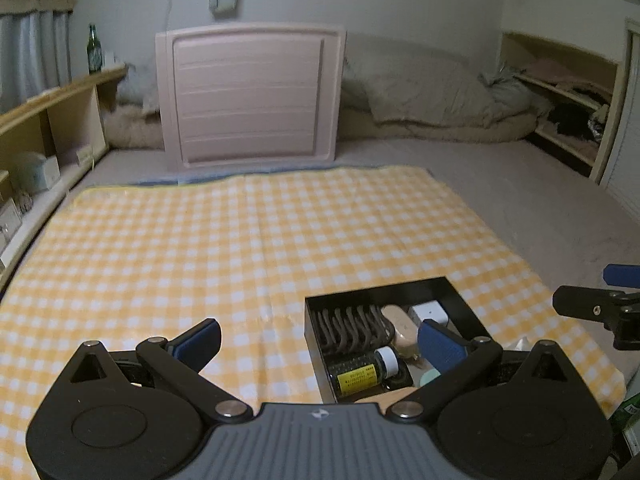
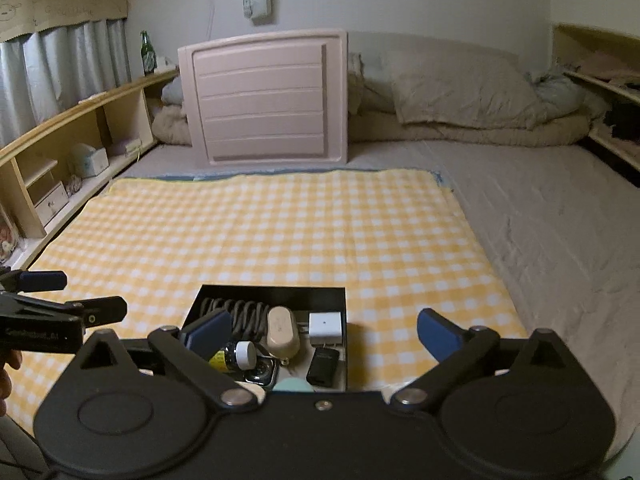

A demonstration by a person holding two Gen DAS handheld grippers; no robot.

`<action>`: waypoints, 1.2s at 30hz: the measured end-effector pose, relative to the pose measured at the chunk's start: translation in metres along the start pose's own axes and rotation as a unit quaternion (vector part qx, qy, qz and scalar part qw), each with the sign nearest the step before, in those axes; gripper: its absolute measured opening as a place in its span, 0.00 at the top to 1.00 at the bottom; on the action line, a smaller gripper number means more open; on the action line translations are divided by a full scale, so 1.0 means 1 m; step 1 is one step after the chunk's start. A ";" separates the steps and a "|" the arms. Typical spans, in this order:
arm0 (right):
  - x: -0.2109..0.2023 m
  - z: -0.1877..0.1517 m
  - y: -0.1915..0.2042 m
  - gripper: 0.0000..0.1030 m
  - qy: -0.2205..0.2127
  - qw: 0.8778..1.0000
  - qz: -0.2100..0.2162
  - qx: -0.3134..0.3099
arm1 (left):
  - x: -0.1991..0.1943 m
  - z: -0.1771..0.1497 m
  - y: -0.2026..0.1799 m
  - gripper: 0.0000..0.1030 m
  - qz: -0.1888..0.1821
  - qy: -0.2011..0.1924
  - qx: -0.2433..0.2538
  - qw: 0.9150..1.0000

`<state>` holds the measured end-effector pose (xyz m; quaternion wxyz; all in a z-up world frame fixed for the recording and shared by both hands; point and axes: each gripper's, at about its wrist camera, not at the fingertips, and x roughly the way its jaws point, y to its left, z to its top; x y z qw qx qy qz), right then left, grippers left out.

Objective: Organize rigid objects

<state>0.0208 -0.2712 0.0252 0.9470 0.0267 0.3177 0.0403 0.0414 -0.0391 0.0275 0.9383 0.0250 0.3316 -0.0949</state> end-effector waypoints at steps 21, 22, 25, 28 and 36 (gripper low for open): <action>-0.022 -0.056 0.021 0.00 -0.038 0.999 -0.029 0.003 | -0.035 -0.055 0.000 0.00 0.047 -0.044 0.018 0.998; -0.022 -0.058 0.022 0.00 -0.039 0.999 -0.031 0.001 | -0.035 -0.057 0.000 0.00 0.047 -0.042 0.017 0.998; -0.022 -0.063 0.023 0.00 -0.041 0.999 -0.030 -0.002 | -0.035 -0.061 0.000 0.00 0.045 -0.038 0.014 0.998; -0.021 -0.068 0.022 0.00 -0.036 0.999 -0.029 -0.002 | -0.036 -0.065 0.000 0.00 0.048 -0.040 0.016 0.998; -0.016 -0.075 0.024 0.00 -0.029 0.999 -0.036 -0.012 | -0.038 -0.073 0.001 0.00 0.045 -0.035 0.012 0.998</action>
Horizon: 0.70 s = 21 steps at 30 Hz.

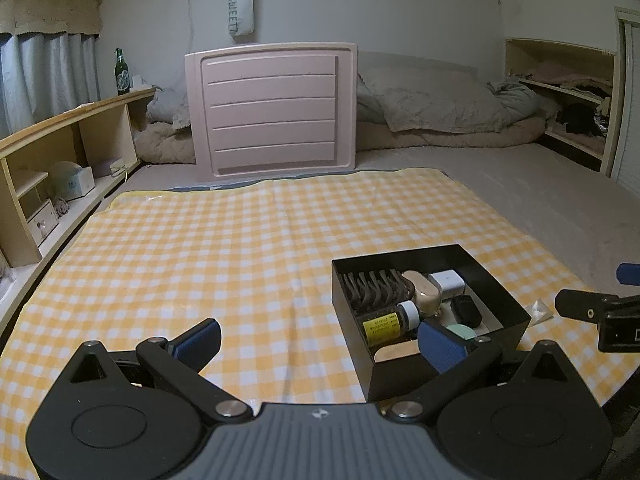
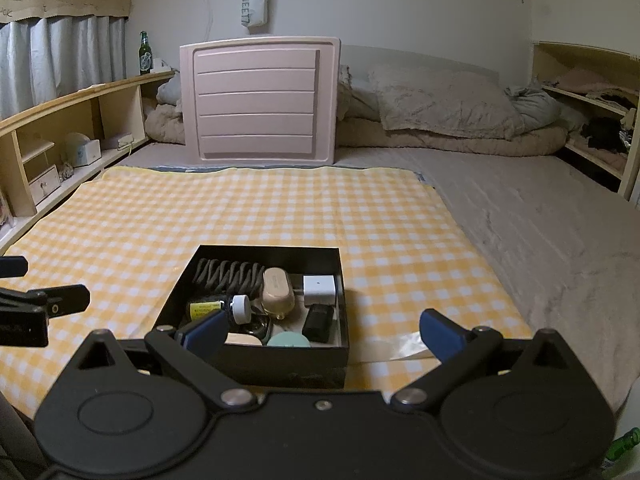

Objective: Organize rigid objects

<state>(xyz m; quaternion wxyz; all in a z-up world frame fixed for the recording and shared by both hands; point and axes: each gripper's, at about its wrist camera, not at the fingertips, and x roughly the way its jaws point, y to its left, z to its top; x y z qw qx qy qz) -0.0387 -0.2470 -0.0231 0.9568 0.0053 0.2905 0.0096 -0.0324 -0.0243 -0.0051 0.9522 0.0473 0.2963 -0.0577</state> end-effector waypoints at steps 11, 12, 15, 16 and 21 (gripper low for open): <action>0.000 0.000 0.000 0.00 -0.001 1.000 0.004 -0.005 | 0.000 -0.001 0.001 0.00 0.002 0.002 -0.003 1.000; 0.000 0.000 0.001 0.00 -0.001 1.000 0.003 -0.005 | 0.000 0.000 0.001 0.00 0.002 0.002 -0.003 1.000; 0.001 0.000 0.001 0.00 0.001 1.000 0.004 -0.005 | -0.001 0.000 0.001 0.00 0.004 0.002 -0.002 1.000; 0.001 0.000 0.001 0.00 0.001 1.000 0.004 -0.005 | -0.001 0.000 0.001 0.00 0.004 0.002 -0.002 1.000; 0.001 0.001 0.001 0.00 0.002 1.000 0.007 -0.006 | -0.001 0.000 0.001 0.00 0.003 0.002 -0.002 1.000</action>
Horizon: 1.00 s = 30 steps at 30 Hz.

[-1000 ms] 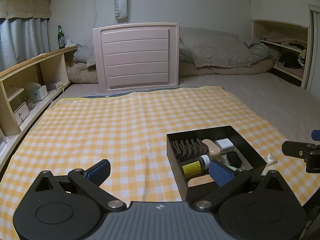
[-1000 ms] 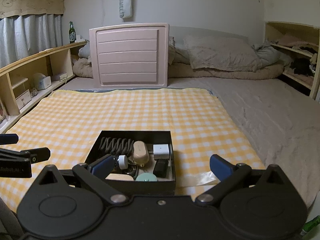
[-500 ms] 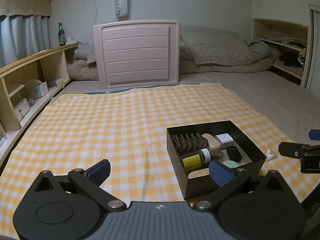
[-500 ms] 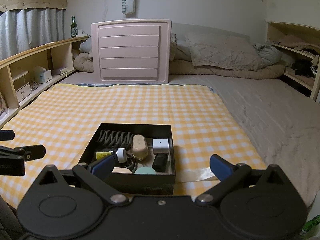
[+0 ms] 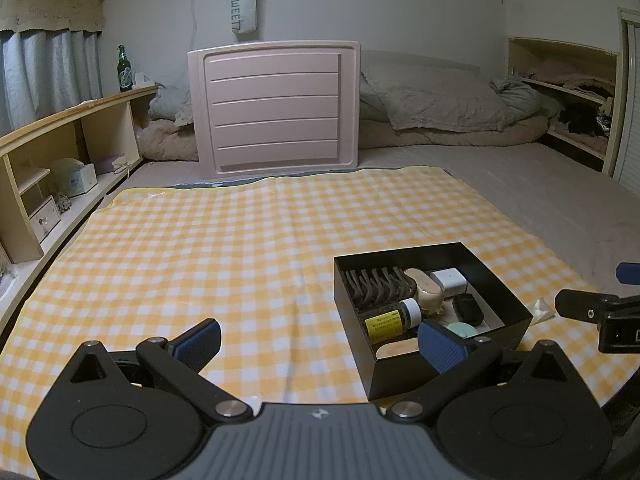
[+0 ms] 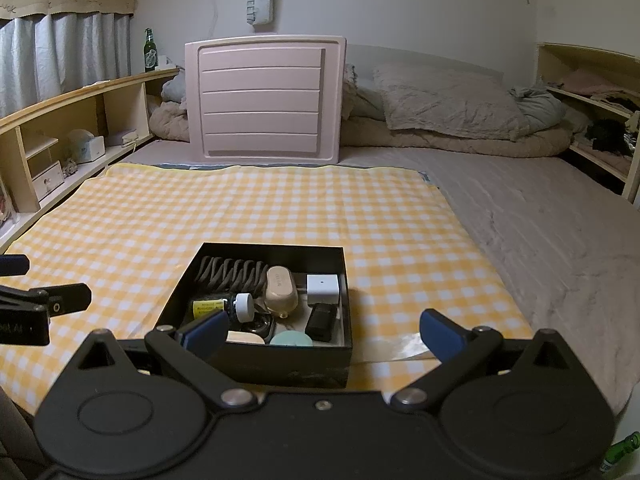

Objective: Organize rigid objects

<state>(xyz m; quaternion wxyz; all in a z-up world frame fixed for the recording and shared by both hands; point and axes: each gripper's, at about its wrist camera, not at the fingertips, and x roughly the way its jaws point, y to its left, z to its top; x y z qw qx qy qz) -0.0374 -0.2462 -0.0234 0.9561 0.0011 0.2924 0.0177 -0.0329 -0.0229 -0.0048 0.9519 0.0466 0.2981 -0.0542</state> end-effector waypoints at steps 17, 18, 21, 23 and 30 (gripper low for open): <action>0.001 0.000 0.000 0.00 0.005 1.000 0.000 0.000 | 0.001 0.000 -0.001 0.00 -0.004 0.002 0.002 1.000; 0.001 0.000 0.000 0.00 0.005 1.000 0.000 0.001 | 0.001 0.000 0.000 0.00 -0.004 0.001 0.002 1.000; 0.001 0.000 0.000 0.00 0.005 1.000 0.000 0.000 | 0.001 0.000 0.000 0.00 -0.004 0.002 0.001 1.000; 0.002 -0.001 0.000 0.00 0.006 1.000 -0.001 0.001 | 0.001 0.000 0.000 0.00 -0.004 0.002 0.001 1.000; 0.002 -0.002 0.001 0.00 0.006 1.000 -0.002 0.002 | 0.003 -0.001 -0.002 0.00 -0.005 0.004 0.001 1.000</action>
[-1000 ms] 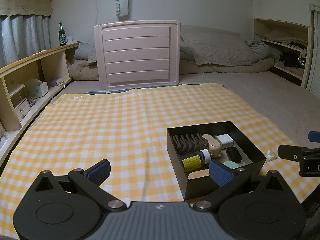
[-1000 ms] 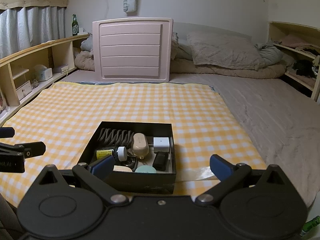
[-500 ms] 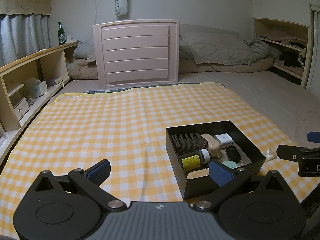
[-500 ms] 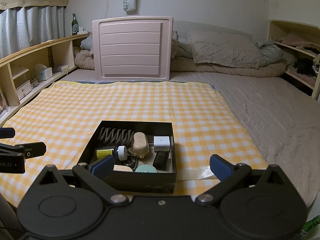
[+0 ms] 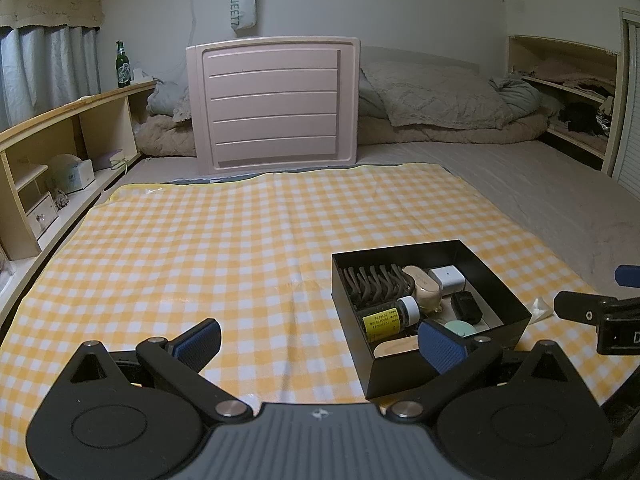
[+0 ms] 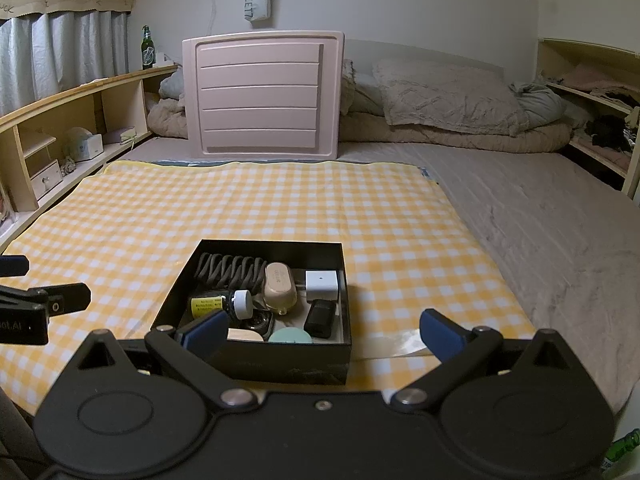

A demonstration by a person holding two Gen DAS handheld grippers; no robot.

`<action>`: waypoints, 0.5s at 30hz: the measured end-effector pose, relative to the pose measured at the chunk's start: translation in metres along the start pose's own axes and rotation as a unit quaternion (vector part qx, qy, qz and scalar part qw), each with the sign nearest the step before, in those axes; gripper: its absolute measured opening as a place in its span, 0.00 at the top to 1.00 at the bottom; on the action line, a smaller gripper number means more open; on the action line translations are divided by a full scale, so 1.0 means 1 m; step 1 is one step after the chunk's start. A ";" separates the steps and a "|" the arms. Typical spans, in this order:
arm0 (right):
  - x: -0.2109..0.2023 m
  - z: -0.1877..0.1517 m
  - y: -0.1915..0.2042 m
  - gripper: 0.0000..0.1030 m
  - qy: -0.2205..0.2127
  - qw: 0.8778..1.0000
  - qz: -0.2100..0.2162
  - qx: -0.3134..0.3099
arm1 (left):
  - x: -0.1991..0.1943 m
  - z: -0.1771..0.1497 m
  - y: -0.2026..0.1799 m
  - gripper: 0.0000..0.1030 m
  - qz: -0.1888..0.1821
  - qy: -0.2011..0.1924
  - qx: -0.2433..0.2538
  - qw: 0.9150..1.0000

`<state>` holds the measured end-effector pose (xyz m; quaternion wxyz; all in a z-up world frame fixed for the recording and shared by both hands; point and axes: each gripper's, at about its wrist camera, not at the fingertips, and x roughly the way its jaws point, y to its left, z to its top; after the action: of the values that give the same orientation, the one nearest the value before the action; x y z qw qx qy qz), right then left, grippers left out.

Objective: Organize rigid objects

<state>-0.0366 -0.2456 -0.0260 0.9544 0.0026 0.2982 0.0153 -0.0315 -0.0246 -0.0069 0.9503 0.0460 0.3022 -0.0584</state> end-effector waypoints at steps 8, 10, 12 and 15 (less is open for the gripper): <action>0.000 0.000 0.000 0.00 0.000 1.000 0.001 -0.002 | 0.000 0.000 -0.001 0.00 -0.001 0.000 0.000 1.000; 0.000 0.000 0.000 0.00 0.000 1.000 0.001 -0.003 | 0.000 -0.001 -0.001 0.00 -0.002 0.000 0.000 1.000; 0.000 0.000 0.000 0.00 0.000 1.000 0.001 -0.003 | 0.000 -0.001 -0.001 0.00 -0.001 -0.001 0.000 1.000; 0.000 0.000 0.000 0.00 0.000 1.000 0.001 -0.002 | 0.000 -0.001 -0.001 0.00 -0.002 -0.002 0.000 1.000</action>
<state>-0.0363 -0.2453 -0.0260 0.9545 0.0007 0.2977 0.0169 -0.0327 -0.0257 -0.0076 0.9509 0.0452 0.3001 -0.0607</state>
